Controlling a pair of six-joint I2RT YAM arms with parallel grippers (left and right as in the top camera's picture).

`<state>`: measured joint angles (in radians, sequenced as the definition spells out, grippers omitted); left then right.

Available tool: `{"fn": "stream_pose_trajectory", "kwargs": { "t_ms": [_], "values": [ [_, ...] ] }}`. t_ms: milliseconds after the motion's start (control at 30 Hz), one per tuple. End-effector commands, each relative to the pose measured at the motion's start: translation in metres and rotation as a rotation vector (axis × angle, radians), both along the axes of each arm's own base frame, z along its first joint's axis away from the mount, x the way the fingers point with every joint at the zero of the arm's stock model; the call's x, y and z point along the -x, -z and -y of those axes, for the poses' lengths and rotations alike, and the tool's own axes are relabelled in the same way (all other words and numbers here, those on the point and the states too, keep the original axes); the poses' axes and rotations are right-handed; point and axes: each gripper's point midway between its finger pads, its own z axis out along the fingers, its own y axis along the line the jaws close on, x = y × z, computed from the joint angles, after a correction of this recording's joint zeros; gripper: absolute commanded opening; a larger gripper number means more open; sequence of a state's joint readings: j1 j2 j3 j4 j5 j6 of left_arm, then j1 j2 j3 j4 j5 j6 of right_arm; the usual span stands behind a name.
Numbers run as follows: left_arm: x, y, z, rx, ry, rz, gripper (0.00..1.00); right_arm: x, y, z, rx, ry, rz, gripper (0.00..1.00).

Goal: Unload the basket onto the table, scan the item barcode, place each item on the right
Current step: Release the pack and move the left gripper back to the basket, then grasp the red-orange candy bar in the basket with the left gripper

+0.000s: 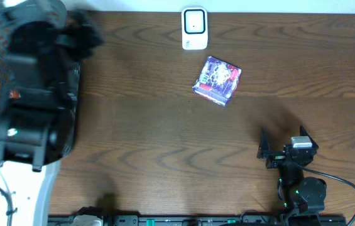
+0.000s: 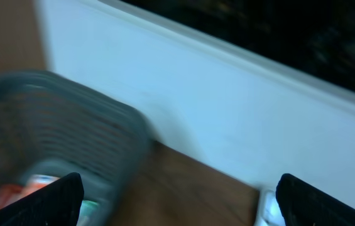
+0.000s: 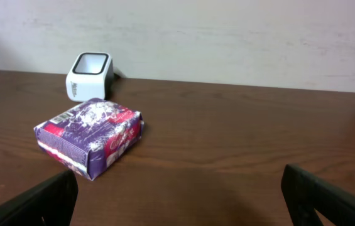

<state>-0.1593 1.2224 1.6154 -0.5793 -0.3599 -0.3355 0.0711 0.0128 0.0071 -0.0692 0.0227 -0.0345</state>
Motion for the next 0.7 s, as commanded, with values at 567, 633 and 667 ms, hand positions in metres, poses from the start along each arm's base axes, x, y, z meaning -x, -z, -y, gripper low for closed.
{"fn": "stream_pose_trajectory", "kwargs": {
  "t_ms": [567,633,667],
  "values": [
    [-0.017,0.095,-0.181,0.031,-0.438,-0.279,0.98,0.0,0.001,0.003,0.008,0.013,-0.002,0.99],
    [-0.019,0.109,-0.189,0.036,-0.454,-0.322,0.98,0.0,0.001,0.003,0.008,0.013,-0.002,0.99],
    [-0.019,0.116,-0.193,0.037,-0.466,-0.342,0.98,0.0,0.001,0.003,0.008,0.013,-0.002,0.99]
  ]
}}
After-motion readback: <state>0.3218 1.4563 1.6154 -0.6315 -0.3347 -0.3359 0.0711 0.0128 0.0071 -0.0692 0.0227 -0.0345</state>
